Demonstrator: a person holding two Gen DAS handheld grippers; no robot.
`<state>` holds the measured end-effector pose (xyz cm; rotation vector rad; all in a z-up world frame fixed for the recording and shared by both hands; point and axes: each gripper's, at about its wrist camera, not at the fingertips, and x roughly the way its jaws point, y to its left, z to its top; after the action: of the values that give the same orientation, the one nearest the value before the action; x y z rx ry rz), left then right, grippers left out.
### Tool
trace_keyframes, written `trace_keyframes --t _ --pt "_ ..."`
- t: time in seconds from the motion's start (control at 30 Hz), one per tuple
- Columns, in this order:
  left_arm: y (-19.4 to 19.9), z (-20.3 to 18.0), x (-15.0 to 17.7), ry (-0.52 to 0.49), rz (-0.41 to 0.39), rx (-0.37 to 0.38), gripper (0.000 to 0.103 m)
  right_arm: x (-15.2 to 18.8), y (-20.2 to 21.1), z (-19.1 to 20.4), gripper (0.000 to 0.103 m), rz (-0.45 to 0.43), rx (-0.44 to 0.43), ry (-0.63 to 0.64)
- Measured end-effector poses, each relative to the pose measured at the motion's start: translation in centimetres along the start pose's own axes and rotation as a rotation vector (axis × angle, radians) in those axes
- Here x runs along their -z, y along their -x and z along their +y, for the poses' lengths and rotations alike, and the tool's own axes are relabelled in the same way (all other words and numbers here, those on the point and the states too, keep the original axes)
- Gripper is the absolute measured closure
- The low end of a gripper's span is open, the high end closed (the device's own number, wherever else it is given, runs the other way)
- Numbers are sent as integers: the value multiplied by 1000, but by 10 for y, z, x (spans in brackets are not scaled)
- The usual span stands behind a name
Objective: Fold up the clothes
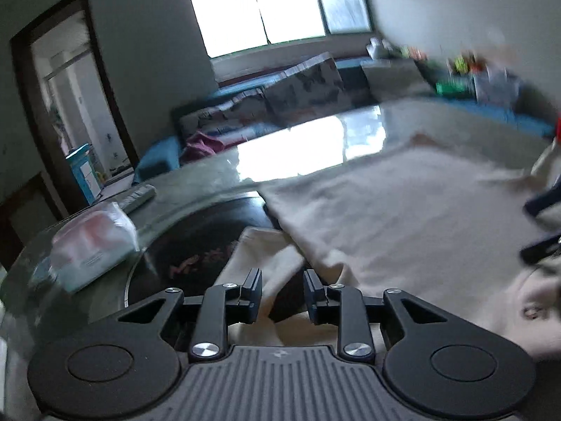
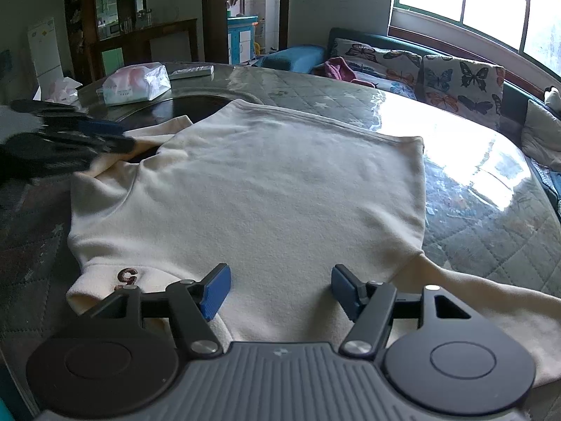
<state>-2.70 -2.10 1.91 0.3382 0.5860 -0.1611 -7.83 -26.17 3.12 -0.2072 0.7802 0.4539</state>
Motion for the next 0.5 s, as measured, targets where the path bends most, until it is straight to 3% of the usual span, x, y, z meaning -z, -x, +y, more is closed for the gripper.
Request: trace_keyframes --t 0.1,0.13,0.17,0.2,0.5 --pt "-14 0 5 -25 30 -9 76 0 0 0 37 0 0 -2" --pt "-17 1 7 -20 39 -24 81 1 0 0 37 -1 0 -3" --pt "-18 4 9 -5 43 -38 92 1 0 -1 36 -2 0 -4" --pt "-17 9 11 28 40 -45 94 1 0 -1 36 -2 0 -4" --pt "42 82 43 495 -50 -184 97 0 -1 -1 35 2 0 1"
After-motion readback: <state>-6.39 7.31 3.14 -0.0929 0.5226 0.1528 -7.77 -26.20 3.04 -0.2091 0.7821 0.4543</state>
